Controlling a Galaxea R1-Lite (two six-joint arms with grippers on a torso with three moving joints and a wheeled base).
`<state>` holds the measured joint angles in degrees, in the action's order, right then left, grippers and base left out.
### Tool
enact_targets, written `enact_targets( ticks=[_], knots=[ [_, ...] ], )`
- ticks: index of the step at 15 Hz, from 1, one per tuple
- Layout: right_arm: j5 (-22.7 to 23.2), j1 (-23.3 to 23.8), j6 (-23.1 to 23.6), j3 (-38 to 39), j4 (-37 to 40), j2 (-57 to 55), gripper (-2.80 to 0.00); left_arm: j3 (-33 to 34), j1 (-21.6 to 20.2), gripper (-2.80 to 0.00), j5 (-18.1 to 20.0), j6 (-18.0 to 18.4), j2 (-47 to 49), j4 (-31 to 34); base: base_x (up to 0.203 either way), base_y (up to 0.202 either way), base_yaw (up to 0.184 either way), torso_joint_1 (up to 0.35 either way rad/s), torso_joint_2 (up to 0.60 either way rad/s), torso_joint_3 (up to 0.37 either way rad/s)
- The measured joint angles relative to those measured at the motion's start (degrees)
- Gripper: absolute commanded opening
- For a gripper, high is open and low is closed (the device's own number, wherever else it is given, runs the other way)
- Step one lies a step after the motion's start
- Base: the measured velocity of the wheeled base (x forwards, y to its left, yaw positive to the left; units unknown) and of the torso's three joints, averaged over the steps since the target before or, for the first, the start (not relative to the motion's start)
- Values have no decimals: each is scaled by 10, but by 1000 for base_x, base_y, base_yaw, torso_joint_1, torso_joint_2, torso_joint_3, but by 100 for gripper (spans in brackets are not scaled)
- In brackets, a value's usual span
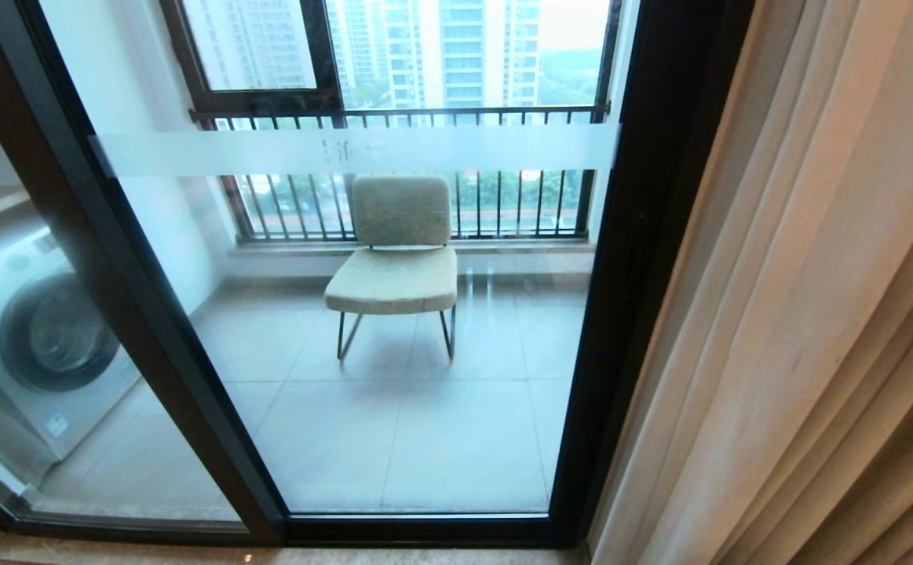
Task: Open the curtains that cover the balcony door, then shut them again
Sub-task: Close the inner curtains on both sides
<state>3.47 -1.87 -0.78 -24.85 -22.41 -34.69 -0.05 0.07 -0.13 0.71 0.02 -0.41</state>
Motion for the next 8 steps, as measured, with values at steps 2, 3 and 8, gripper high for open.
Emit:
enact_targets(
  ticks=[2,3,8],
  knots=[
    [2,-1,-2,-10,-21,-24,0,0,0,-280,0,0,0,0,0,0,0,0,0,0],
    [2,-2,-3,-13,-37,-36,0,0,0,-280,0,0,0,0,0,0,0,0,0,0],
    [16,-3,-3,-45,-94,-112,0,0,0,-280,0,0,0,0,0,0,0,0,0,0]
  ],
)
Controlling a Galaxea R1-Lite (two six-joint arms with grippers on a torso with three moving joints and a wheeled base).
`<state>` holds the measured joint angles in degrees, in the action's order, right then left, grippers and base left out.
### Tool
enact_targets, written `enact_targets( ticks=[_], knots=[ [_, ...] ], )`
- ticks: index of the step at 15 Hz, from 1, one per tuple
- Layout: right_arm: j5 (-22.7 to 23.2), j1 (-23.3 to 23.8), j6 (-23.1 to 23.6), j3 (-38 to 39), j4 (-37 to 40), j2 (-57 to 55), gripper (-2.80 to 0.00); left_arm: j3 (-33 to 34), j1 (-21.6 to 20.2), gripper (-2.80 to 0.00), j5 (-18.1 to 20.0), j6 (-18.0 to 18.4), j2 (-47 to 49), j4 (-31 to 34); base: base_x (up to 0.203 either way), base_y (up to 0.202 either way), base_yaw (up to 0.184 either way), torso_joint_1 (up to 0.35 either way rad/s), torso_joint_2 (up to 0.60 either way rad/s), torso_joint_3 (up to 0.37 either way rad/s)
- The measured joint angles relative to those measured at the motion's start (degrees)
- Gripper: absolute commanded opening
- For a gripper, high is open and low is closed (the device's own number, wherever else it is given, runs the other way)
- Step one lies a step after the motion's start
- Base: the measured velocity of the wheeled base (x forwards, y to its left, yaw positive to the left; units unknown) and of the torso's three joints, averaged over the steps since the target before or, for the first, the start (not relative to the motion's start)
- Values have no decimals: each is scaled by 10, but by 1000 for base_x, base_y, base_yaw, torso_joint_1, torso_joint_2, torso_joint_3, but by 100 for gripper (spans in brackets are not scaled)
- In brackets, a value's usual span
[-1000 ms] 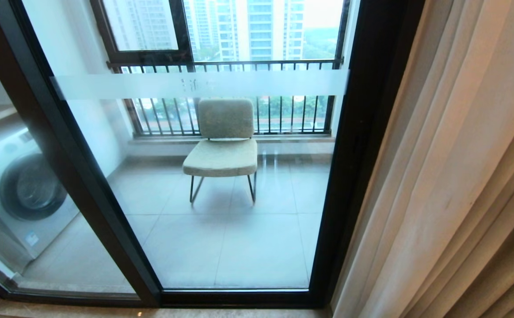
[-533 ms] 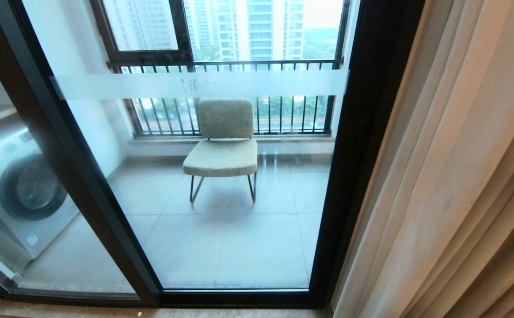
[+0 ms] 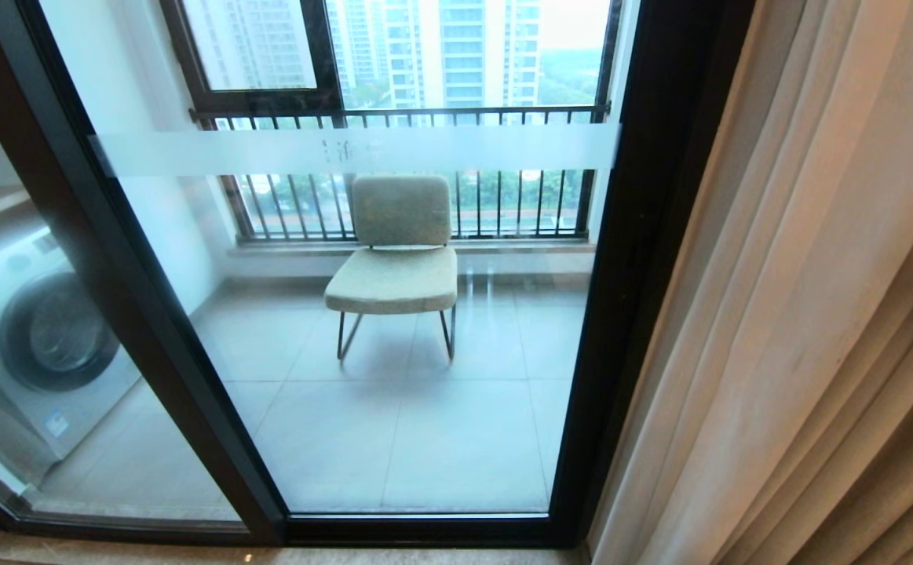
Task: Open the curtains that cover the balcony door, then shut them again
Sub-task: Close the inner curtains on both sides
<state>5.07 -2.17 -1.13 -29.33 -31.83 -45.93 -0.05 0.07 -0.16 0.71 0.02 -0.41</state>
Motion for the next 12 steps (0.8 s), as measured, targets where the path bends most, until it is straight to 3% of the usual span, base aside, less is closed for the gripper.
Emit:
enact_targets(
  ticks=[12],
  knots=[
    [-1,1,12,-77,-117,-195,0,0,0,-280,0,0,0,0,0,0,0,0,0,0]
  ],
)
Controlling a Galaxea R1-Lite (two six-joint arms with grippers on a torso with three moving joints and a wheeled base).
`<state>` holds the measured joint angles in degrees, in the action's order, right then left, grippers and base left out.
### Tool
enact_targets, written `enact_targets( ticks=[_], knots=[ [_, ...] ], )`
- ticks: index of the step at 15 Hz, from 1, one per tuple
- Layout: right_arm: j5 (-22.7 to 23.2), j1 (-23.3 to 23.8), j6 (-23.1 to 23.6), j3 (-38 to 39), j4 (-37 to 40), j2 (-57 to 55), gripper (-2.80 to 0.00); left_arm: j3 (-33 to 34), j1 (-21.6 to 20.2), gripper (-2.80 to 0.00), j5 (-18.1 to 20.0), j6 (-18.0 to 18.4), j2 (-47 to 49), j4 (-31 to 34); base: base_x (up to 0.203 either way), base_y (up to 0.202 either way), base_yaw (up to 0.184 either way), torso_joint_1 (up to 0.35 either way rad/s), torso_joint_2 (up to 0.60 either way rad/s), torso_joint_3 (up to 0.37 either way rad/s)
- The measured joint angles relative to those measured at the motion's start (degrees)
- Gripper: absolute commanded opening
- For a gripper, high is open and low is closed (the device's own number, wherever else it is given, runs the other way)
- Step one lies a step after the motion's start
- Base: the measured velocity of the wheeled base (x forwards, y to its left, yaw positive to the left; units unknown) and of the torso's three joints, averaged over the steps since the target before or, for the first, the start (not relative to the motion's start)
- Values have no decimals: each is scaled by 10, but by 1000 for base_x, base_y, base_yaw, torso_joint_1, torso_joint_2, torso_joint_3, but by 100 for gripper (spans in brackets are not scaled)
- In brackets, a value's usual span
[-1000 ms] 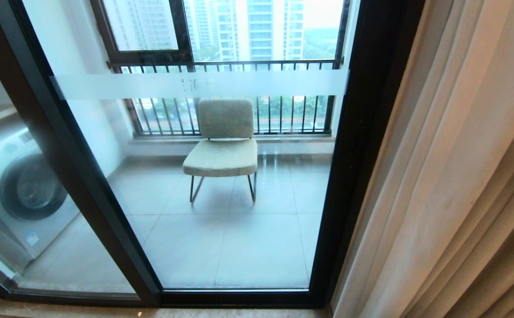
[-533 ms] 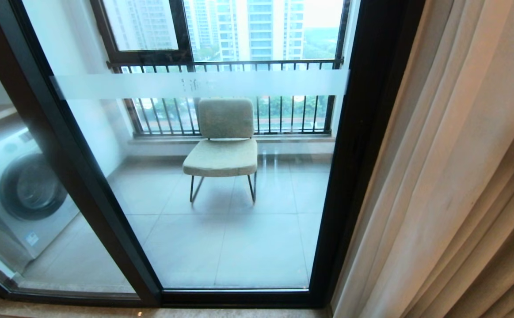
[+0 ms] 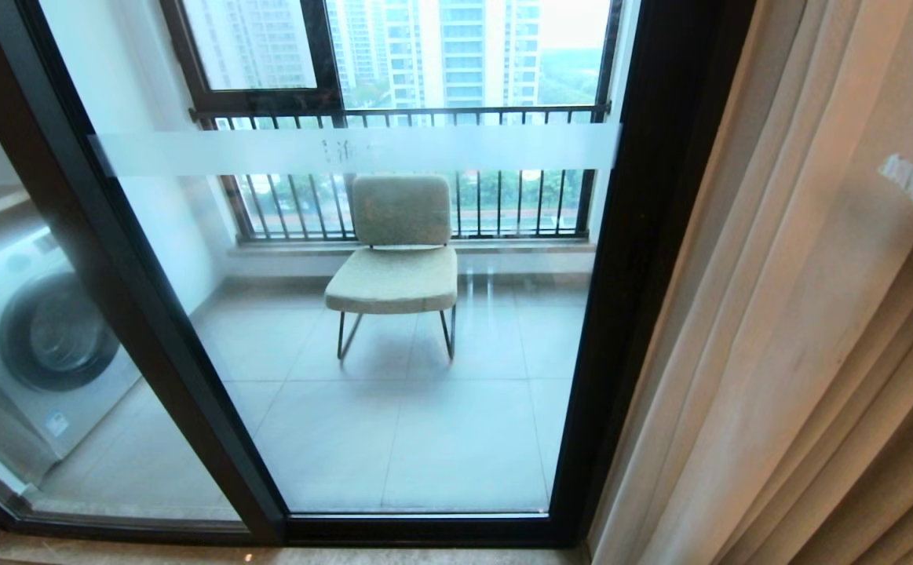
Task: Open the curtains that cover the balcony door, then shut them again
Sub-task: Close the inner curtains on both sides
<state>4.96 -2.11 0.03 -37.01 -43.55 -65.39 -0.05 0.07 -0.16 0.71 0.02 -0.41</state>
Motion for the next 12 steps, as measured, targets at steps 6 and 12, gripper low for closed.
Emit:
enact_targets(
  ticks=[6,12],
  knots=[
    [-59,3,18,-82,-11,-99,0,0,0,-280,0,0,0,0,0,0,0,0,0,0],
    [-99,5,17,-150,-15,-166,0,0,0,-280,0,0,0,0,0,0,0,0,0,0]
  ],
)
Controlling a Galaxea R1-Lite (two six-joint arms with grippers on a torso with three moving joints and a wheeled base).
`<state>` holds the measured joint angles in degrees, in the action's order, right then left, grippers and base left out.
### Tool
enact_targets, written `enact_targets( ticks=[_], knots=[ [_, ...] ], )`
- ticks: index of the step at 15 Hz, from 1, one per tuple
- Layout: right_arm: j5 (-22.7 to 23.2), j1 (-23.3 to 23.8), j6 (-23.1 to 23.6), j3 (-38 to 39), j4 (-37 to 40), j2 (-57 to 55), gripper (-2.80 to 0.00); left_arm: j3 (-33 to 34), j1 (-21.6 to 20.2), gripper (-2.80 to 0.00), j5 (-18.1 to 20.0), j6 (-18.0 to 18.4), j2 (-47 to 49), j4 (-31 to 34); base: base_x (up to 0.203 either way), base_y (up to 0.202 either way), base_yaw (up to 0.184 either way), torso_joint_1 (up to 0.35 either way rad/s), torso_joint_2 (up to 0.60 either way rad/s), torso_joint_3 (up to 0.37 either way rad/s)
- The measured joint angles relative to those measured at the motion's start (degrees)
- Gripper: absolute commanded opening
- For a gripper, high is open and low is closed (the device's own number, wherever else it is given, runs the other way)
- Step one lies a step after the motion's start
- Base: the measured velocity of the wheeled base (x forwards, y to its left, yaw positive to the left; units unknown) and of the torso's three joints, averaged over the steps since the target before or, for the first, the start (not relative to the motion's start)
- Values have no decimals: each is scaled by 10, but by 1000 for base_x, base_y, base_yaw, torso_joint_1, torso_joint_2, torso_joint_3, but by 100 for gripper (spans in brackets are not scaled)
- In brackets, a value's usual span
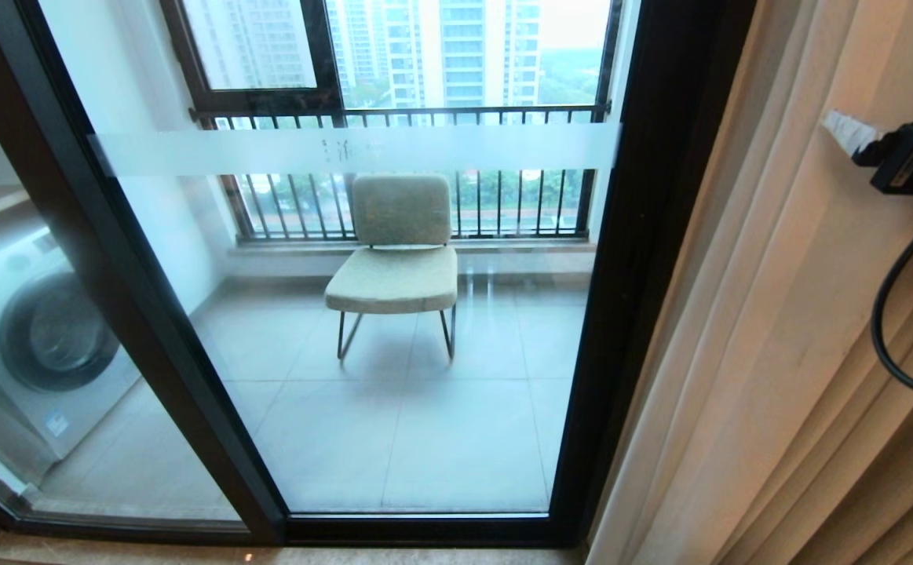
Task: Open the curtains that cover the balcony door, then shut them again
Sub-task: Close the inner curtains on both sides
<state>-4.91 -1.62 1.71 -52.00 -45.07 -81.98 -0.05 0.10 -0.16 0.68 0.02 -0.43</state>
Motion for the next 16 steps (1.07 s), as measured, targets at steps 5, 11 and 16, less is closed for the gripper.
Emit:
enact_targets(
  ticks=[5,11,16],
  knots=[
    [-2,0,0,-10,-5,-17,-280,0,0,-280,0,0,0,0,0,0,0,0,0,0],
    [-3,0,-2,-19,-34,-31,-280,0,0,-280,0,0,0,0,0,0,0,0,0,0],
    [-3,0,-1,-24,-35,-34,-280,0,0,-280,0,0,0,0,0,0,0,0,0,0]
  ],
)
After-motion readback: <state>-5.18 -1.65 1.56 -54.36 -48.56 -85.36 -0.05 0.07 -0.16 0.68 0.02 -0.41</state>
